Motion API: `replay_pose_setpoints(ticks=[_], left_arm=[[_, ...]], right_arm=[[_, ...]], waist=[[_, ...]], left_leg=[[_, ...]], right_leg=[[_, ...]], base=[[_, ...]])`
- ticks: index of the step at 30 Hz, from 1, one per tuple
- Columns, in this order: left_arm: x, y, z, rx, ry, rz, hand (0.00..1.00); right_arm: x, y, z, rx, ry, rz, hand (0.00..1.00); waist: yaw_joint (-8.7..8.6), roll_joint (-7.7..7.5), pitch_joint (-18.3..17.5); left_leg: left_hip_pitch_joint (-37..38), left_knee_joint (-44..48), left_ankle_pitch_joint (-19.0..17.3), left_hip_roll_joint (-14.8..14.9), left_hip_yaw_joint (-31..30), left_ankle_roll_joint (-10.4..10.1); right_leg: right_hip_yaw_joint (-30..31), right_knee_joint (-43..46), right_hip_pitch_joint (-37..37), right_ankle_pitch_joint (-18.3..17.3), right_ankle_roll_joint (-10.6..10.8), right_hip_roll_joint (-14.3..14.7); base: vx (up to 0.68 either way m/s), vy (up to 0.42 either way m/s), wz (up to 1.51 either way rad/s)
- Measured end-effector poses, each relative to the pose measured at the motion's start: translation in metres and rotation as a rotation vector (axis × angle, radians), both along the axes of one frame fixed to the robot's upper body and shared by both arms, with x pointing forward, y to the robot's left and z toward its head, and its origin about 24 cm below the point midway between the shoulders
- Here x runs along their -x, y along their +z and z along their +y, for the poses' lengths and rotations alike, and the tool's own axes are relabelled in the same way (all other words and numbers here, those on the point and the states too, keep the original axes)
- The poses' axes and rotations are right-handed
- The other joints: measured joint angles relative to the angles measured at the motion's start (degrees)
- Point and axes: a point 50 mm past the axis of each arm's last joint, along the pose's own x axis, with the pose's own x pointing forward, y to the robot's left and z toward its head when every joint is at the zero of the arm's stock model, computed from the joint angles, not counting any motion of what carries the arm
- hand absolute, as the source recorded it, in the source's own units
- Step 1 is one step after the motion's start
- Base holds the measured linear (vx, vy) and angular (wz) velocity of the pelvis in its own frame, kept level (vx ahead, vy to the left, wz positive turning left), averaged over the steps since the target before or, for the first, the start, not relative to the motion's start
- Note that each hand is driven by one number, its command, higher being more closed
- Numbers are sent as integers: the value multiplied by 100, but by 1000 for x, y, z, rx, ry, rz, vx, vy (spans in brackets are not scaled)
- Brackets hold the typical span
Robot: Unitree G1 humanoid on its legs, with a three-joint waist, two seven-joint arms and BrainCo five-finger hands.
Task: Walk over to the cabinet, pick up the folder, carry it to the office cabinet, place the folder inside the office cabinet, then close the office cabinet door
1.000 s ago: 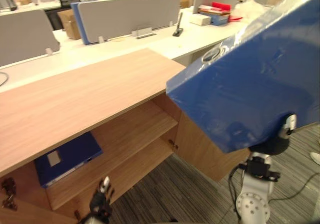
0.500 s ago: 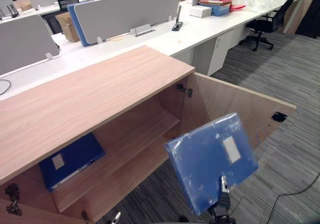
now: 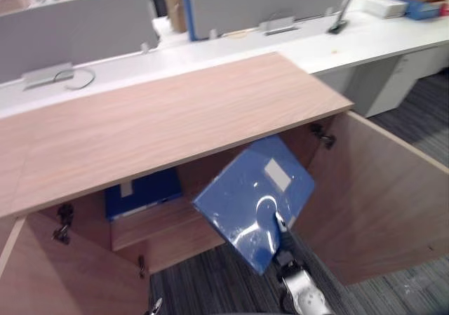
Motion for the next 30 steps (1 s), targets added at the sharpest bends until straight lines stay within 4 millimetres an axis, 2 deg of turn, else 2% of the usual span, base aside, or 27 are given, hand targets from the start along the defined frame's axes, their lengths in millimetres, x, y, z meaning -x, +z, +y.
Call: replay_pose_setpoints(ticks=[1,3,4,5,7,8,10,12,13,15,16,18,19,22,26,30], left_arm=[[-2,0,2,-3,19,-4,0],[-4,1,3,-9,21,-6,0],[-7,1,3,-8,17,-11,0],[-8,2,4,-11,16,-15,0],[-19,7,13,-46,13,-49,0],[-21,8,16,-57,15,-54,0],[-23,11,24,-85,21,-61,0],[-25,14,32,-107,46,-81,0],[-26,15,33,-111,52,-82,0],[-29,17,35,-115,89,-100,0],[-30,17,35,-114,95,-101,0],[-34,18,35,-107,119,-115,0],[-35,18,36,-107,125,-117,0],[-38,20,38,-115,156,-128,0],[-40,20,37,-119,166,-111,0],[-55,22,34,-117,143,-134,0]], right_arm=[[-13,8,1,4,-4,-26,100],[-29,22,2,7,-20,-75,100],[-44,35,-3,4,-49,-122,100],[-52,42,-5,4,-66,-145,100],[-80,73,-17,-7,-152,-236,100],[-87,81,-20,-21,-176,-254,100],[-105,105,-29,-84,-254,-316,100],[-127,143,-39,-222,-360,-416,100],[-132,153,-43,-257,-387,-441,100],[-148,194,-58,-342,-498,-531,100],[-150,202,-64,-358,-524,-550,100],[-159,239,-90,-451,-651,-606,100],[-161,247,-96,-481,-683,-613,100],[-167,292,-124,-623,-808,-615,100],[-176,330,-115,-671,-778,-560,100],[-187,360,-93,-551,-659,-523,100]], waist=[[52,7,155],[92,1,369],[88,7,491],[85,12,526],[80,8,794],[93,13,856],[103,26,998],[108,22,1146],[111,32,1168],[156,43,1335],[178,43,1363],[242,102,1456],[254,108,1461],[271,227,1575],[301,253,1610],[426,296,1693]], left_leg=[[-324,553,-128,123,-199,79],[-818,1259,-224,175,-512,163],[-1213,1645,-351,114,-784,168],[-1404,1793,-429,66,-860,164],[-2010,2391,-705,-144,-1121,197],[-2133,2510,-774,-165,-1147,200],[-2474,2836,-985,-310,-1299,222],[-3038,3389,-1197,-483,-1392,267],[-3202,3534,-1237,-519,-1415,284],[-3739,4022,-1373,-616,-1443,324],[-3868,4131,-1398,-646,-1444,340],[-4366,4532,-1462,-749,-1497,398],[-4483,4599,-1467,-785,-1521,395],[-5012,4928,-1495,-951,-1691,425],[-5426,5207,-1495,-997,-1747,425],[-5769,5418,-1455,-1041,-1884,373]], right_leg=[[-227,141,-31,-1,-1,-9],[-442,534,-240,-110,-43,-98],[-622,1094,-611,-354,-2,-294],[-680,1352,-806,-475,14,-397],[-784,2188,-1355,-885,71,-772],[-813,2344,-1474,-957,75,-845],[-852,2812,-1774,-1185,131,-1069],[-834,3512,-2329,-1414,183,-1396],[-823,3662,-2479,-1454,174,-1460],[-710,4181,-3017,-1566,194,-1643],[-681,4295,-3142,-1604,191,-1698],[-599,4663,-3601,-1680,224,-1848],[-593,4732,-3703,-1701,225,-1893],[-591,5072,-4128,-1758,242,-2059],[-558,5408,-4527,-1790,182,-2152],[-584,5660,-4811,-1839,100,-2178]], base=[[60,-29,58],[-19,23,52],[-65,64,59],[-77,90,70],[-100,136,66],[-135,170,56],[-123,136,46],[-140,112,41],[-159,100,32],[-161,93,21],[-165,96,17],[-158,92,19],[-143,74,29],[-132,50,28],[-96,29,12],[-68,-5,11]])
